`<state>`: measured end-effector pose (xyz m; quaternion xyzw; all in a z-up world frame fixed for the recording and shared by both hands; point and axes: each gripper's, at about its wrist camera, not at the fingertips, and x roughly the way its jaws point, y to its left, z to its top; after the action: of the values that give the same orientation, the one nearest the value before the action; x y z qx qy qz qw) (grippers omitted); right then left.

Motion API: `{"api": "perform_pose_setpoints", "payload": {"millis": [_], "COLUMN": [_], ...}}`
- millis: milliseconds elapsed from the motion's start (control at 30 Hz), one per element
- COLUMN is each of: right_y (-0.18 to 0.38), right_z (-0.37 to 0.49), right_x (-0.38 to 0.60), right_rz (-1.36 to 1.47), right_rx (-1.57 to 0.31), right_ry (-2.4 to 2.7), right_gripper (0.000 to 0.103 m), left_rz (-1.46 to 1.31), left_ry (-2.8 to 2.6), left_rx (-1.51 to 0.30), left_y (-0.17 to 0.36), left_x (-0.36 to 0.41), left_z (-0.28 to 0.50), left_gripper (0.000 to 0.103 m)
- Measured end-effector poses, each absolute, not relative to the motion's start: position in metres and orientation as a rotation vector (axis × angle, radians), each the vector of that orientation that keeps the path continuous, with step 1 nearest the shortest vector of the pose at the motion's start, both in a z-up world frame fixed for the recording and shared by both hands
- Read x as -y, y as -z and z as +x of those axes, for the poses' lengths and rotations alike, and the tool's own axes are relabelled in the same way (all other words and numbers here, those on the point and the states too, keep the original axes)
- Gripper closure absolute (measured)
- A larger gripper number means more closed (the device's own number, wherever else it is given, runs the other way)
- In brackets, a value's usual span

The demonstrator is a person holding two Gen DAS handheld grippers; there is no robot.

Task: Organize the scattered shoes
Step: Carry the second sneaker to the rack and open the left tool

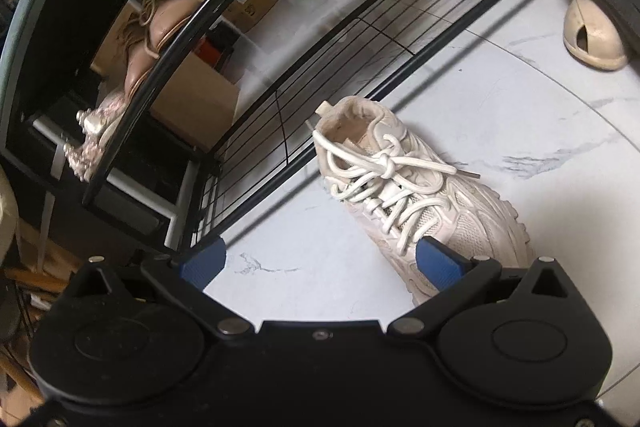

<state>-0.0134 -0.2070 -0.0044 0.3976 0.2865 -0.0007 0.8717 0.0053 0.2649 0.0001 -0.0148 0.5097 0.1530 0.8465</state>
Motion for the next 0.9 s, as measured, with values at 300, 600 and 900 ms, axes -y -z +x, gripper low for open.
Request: {"api": "perform_pose_setpoints", "payload": {"millis": [300, 600, 900], "right_y": [0.004, 0.006, 0.003], "right_z": [-0.018, -0.024, -0.037], "right_x": [0.224, 0.244, 0.255], "right_rz": [0.953, 1.063, 1.011], "right_rx": [-0.547, -0.495, -0.403], "right_ry": [0.016, 0.076, 0.244], "right_gripper": [0.000, 0.000, 0.000], "left_rz": [0.017, -0.031, 0.024], "left_ry": [-0.329, -0.209, -0.050], "left_rx": [-1.008, -0.895, -0.845], "left_y": [-0.041, -0.091, -0.060], "left_x": [-0.238, -0.153, -0.022], "left_z": [-0.015, -0.009, 0.028], "left_gripper": [0.051, 0.051, 0.050]}}
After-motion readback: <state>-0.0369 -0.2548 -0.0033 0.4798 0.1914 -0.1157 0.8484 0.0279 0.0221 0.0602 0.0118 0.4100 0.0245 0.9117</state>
